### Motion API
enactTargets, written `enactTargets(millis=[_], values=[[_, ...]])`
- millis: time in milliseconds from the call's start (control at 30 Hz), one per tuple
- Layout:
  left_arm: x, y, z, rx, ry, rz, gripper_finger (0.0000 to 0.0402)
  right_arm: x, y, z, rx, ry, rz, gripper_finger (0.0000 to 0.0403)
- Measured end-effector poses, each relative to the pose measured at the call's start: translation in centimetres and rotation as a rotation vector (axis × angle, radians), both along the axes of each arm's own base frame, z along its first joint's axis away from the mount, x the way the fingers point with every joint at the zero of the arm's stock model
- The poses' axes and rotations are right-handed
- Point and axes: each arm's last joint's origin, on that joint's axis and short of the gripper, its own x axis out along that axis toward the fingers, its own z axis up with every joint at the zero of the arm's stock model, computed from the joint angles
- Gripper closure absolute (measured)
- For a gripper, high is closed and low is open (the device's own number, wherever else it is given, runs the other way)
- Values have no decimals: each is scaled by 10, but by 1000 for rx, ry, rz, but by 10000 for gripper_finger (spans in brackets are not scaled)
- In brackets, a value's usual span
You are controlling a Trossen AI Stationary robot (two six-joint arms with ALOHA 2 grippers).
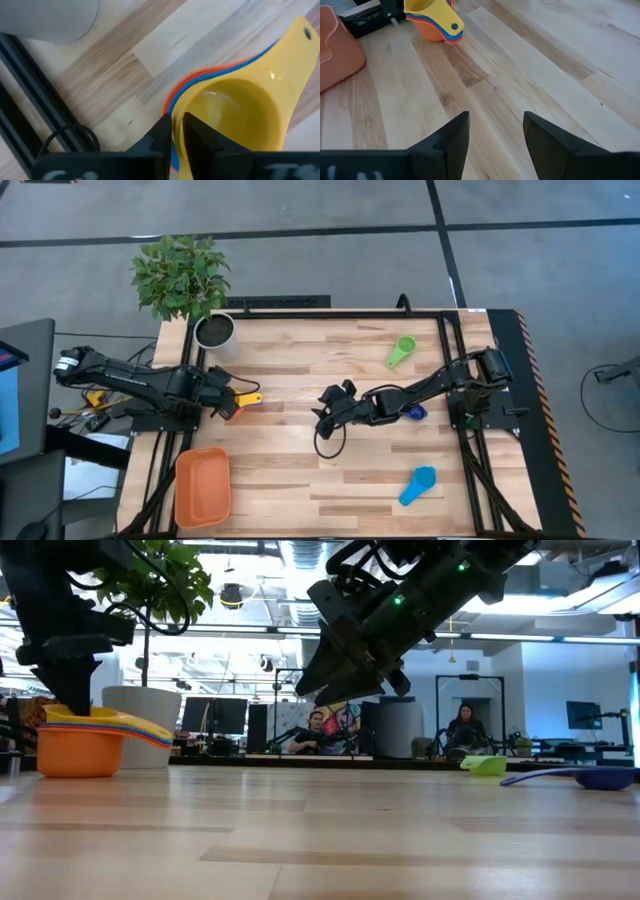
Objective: Nest measuring cups in basket
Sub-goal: Stack the yellow measuring cup on top of the blue measuring cup, then stack the green measuring cup on top of the yellow measuring cup
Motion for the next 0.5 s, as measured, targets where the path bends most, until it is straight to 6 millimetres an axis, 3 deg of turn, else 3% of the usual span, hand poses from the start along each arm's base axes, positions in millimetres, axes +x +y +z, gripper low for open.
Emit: enactTargets(millis=[267, 500], values=[[0, 0, 1, -7, 16, -32, 298, 0, 0, -1, 0, 7, 0, 190], [7, -1, 23, 14, -31, -94, 277, -7, 1, -2, -5, 65, -31, 198]])
